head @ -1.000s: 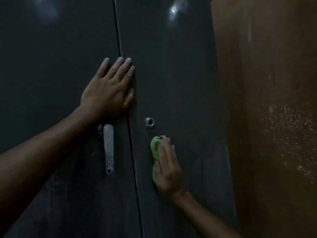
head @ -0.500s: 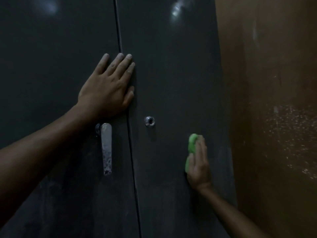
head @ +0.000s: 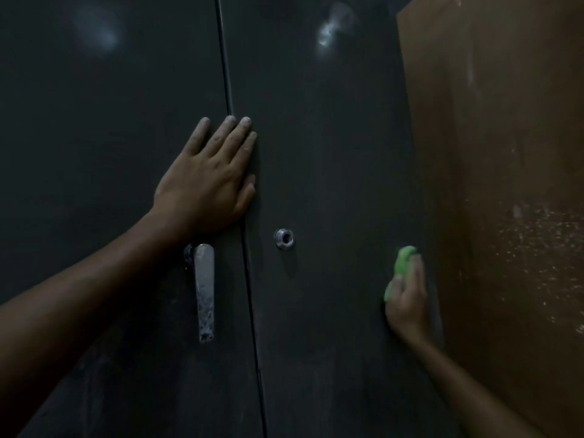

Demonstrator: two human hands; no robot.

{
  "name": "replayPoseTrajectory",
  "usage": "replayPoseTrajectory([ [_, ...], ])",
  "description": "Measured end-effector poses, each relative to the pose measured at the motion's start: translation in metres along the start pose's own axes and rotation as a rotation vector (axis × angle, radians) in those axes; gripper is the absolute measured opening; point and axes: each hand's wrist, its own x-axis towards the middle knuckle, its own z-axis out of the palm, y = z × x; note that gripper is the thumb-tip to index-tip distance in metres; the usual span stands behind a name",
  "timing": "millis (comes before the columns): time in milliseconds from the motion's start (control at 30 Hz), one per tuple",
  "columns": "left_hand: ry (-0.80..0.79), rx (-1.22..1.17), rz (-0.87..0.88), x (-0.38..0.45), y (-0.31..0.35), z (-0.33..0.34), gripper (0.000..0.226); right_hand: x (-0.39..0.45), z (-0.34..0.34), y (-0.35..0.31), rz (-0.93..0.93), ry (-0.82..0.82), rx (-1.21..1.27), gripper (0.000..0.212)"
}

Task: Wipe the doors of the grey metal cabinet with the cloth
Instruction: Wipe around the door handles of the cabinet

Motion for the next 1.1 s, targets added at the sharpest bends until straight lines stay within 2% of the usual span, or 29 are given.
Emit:
replayPoseTrajectory([
  [67, 0.001, 0.001, -0.002, 0.0, 0.001, 0.0, 0.074, 0.071, -0.012, 0.007, 0.458, 0.128, 0.02, 0.048],
  [100, 0.002, 0.002, 0.001, 0.001, 0.002, 0.001, 0.074, 0.098, -0.012, -0.001, 0.564, 0.13, 0.033, 0.043],
  [133, 0.007, -0.002, 0.003, 0.001, 0.003, 0.001, 0.074, 0.112, -0.01, -0.018, 0.532, 0.104, 0.045, 0.043],
  [200, 0.011, -0.007, -0.001, 0.0, 0.004, 0.001, 0.074, 0.101, 0.003, -0.057, 0.247, 0.062, 0.064, 0.053],
  [267, 0.006, -0.011, 0.004, 0.0, 0.005, 0.001, 0.074, 0.049, 0.016, -0.07, -0.11, 0.0, 0.07, 0.058],
  [300, -0.002, -0.011, 0.009, 0.001, 0.005, 0.001, 0.075, 0.017, 0.02, -0.064, -0.224, -0.051, 0.062, 0.058],
  [333, -0.008, -0.012, 0.013, 0.001, 0.004, 0.001, 0.075, -0.008, 0.019, -0.05, -0.26, -0.096, 0.033, 0.058],
  [400, -0.002, -0.006, 0.005, 0.001, 0.002, 0.001, 0.075, -0.01, 0.008, -0.029, -0.113, -0.066, 0.032, 0.06],
  [500, -0.006, -0.007, -0.006, 0.0, 0.002, 0.0, 0.075, 0.065, -0.002, -0.025, 0.399, 0.109, 0.111, 0.057],
  [533, -0.008, -0.014, -0.003, 0.0, 0.002, -0.001, 0.075, 0.088, -0.001, -0.033, 0.497, 0.122, 0.128, 0.055],
  [567, -0.01, -0.021, 0.001, 0.001, 0.002, -0.002, 0.075, 0.101, 0.0, -0.049, 0.5, 0.103, 0.132, 0.055],
  [600, -0.012, -0.025, 0.002, 0.001, 0.003, -0.003, 0.075, 0.1, 0.003, -0.066, 0.408, 0.093, 0.129, 0.055],
  [667, -0.022, -0.022, -0.003, 0.001, 0.003, -0.002, 0.075, 0.064, 0.015, -0.086, 0.086, 0.024, 0.143, 0.06],
  [767, -0.029, -0.021, -0.001, 0.0, 0.001, -0.002, 0.076, -0.044, 0.016, -0.064, -0.275, -0.172, 0.014, 0.063],
  [800, -0.033, -0.023, -0.001, -0.001, 0.001, -0.003, 0.076, -0.065, 0.01, -0.05, -0.299, -0.196, -0.012, 0.063],
  [833, -0.032, -0.025, -0.006, -0.002, 0.001, -0.003, 0.076, -0.068, 0.005, -0.04, -0.234, -0.181, 0.023, 0.063],
  [933, -0.058, -0.04, -0.017, -0.002, 0.001, -0.005, 0.075, -0.023, 0.012, -0.055, 0.26, -0.009, 0.103, 0.059],
  [967, -0.059, -0.054, -0.018, -0.001, 0.001, -0.006, 0.075, -0.01, 0.02, -0.078, 0.333, 0.03, 0.112, 0.059],
  [1000, -0.057, -0.073, -0.021, -0.002, 0.002, -0.008, 0.074, -0.009, 0.029, -0.105, 0.268, 0.046, 0.117, 0.06],
  [1067, -0.057, -0.127, -0.025, -0.004, 0.002, -0.013, 0.073, -0.04, 0.047, -0.151, -0.074, 0.026, 0.102, 0.062],
  [1100, -0.057, -0.174, -0.029, -0.005, 0.001, -0.016, 0.071, -0.07, 0.051, -0.164, -0.241, -0.035, 0.079, 0.062],
])
